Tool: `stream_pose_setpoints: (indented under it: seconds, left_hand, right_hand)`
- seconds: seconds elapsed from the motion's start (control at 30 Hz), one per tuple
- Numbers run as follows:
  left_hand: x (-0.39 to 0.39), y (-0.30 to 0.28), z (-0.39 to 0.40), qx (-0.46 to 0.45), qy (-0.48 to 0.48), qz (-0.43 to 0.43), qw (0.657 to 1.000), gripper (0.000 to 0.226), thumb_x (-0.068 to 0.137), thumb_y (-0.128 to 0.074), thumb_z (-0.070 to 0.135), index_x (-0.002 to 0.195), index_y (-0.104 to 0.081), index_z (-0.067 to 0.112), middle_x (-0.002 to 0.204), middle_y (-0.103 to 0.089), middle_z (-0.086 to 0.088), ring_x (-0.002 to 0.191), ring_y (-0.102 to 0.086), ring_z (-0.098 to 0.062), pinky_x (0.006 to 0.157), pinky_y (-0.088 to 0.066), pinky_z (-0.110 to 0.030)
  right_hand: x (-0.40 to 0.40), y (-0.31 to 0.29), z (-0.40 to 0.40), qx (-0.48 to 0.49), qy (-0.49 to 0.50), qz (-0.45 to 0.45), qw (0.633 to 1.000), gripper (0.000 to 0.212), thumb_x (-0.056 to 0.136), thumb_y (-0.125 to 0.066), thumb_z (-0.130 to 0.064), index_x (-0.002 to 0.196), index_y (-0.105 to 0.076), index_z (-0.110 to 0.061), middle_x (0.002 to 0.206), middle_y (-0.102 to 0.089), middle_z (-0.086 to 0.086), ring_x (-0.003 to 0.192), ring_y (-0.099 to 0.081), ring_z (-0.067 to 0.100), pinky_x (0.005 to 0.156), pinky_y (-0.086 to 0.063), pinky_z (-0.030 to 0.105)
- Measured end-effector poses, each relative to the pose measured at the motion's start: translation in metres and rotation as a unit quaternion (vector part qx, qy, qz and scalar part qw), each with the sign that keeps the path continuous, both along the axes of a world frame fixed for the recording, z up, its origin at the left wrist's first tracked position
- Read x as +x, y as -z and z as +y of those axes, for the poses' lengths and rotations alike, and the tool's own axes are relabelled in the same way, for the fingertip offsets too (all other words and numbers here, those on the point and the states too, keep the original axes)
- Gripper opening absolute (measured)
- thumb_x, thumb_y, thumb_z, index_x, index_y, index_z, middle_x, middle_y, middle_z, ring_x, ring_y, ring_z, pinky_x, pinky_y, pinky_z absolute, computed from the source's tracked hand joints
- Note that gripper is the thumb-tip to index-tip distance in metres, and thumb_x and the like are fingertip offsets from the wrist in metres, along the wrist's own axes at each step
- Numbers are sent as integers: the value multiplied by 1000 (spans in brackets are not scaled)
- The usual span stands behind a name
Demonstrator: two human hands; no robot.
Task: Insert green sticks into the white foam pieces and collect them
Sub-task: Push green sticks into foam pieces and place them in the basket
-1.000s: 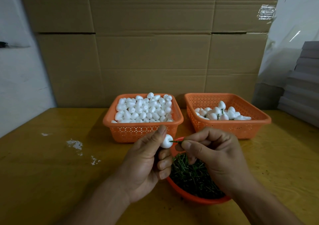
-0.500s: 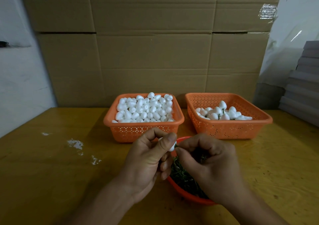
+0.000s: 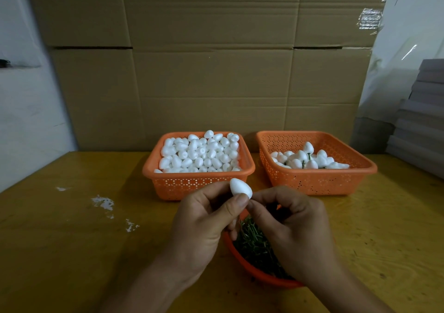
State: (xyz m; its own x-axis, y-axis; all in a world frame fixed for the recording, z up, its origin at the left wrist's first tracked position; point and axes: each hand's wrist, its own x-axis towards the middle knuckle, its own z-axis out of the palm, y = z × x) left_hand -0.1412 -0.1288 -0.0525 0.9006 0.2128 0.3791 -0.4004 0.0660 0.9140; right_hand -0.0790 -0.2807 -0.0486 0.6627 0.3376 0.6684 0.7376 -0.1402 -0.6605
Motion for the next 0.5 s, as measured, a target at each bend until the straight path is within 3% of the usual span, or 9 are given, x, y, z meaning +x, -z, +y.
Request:
stream_pose_setpoints:
  seconds: [0.2, 0.37, 0.43, 0.5]
  left_hand:
    - [0, 2, 2, 78, -35, -22, 996, 24, 84, -69, 43, 98, -75, 24, 62, -55, 2, 58, -51, -15, 54, -47, -30]
    - [0, 1, 4, 105, -38, -29, 993, 23, 86, -66, 43, 95, -73, 23, 63, -58, 6, 57, -52, -14, 53, -47, -30]
    - [0, 1, 5, 111, -41, -29, 993, 23, 87, -67, 43, 95, -73, 23, 64, -59, 7, 57, -53, -14, 54, -47, -30]
    - [0, 2, 6, 114, -43, -29, 992, 22, 87, -68, 44, 95, -73, 24, 63, -59, 7, 56, -53, -13, 54, -47, -29]
  right_hand:
    - [-2, 2, 2, 25, -35, 19, 999, 13, 86, -79, -18, 80, -76, -28, 71, -73, -14, 61, -69, 9, 52, -50, 18]
    - [-2, 3, 4, 25, -72, 30, 997, 16, 89, -76, -14, 78, -76, -26, 65, -72, -16, 53, -65, 2, 51, -44, 9]
    - [-1, 3, 3, 25, -86, 39, 995, 12, 89, -75, -20, 80, -76, -27, 65, -72, -13, 52, -64, 5, 49, -47, 14]
    - [0, 3, 2, 33, -103, 64, 992, 8, 89, -73, -24, 82, -76, -26, 67, -74, -6, 54, -67, 16, 51, -55, 29]
